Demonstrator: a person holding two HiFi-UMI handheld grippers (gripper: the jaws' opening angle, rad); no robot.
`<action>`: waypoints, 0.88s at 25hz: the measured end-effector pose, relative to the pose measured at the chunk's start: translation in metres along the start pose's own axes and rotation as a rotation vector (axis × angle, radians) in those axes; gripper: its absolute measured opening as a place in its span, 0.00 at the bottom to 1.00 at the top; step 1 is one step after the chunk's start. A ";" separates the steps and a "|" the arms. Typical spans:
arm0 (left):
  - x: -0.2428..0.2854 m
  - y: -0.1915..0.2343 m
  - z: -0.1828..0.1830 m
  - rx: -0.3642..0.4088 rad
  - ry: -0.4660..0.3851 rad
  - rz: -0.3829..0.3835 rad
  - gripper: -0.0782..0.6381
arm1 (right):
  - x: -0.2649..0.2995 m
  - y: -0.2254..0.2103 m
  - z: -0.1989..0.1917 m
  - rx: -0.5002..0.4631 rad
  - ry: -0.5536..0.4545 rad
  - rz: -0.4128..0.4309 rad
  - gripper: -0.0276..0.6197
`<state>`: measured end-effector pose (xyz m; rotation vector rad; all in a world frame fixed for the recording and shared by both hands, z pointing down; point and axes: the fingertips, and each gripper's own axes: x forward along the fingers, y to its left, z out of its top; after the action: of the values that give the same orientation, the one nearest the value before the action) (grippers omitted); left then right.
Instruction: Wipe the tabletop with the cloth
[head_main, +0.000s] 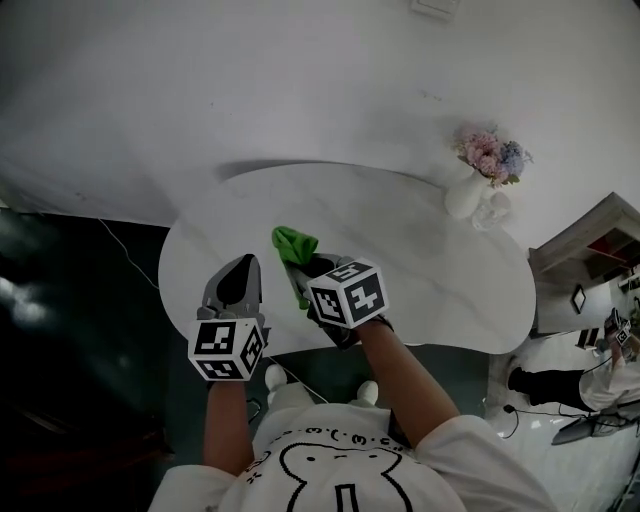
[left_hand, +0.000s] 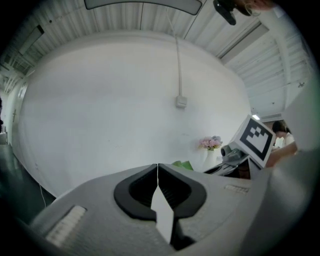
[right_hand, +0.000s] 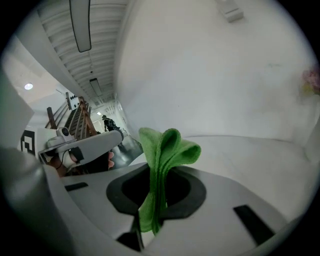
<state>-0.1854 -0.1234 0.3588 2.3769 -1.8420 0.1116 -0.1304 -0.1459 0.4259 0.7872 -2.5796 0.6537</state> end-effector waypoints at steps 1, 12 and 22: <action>0.002 -0.009 0.002 0.008 -0.004 -0.012 0.13 | -0.010 -0.005 0.000 0.004 -0.016 -0.012 0.11; 0.027 -0.105 0.016 0.063 -0.017 -0.124 0.13 | -0.111 -0.060 -0.017 0.006 -0.104 -0.144 0.11; 0.049 -0.183 0.011 0.101 -0.011 -0.212 0.13 | -0.189 -0.116 -0.041 0.055 -0.155 -0.241 0.11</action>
<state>0.0041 -0.1272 0.3436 2.6288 -1.6123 0.1732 0.0943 -0.1293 0.4099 1.1863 -2.5528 0.6122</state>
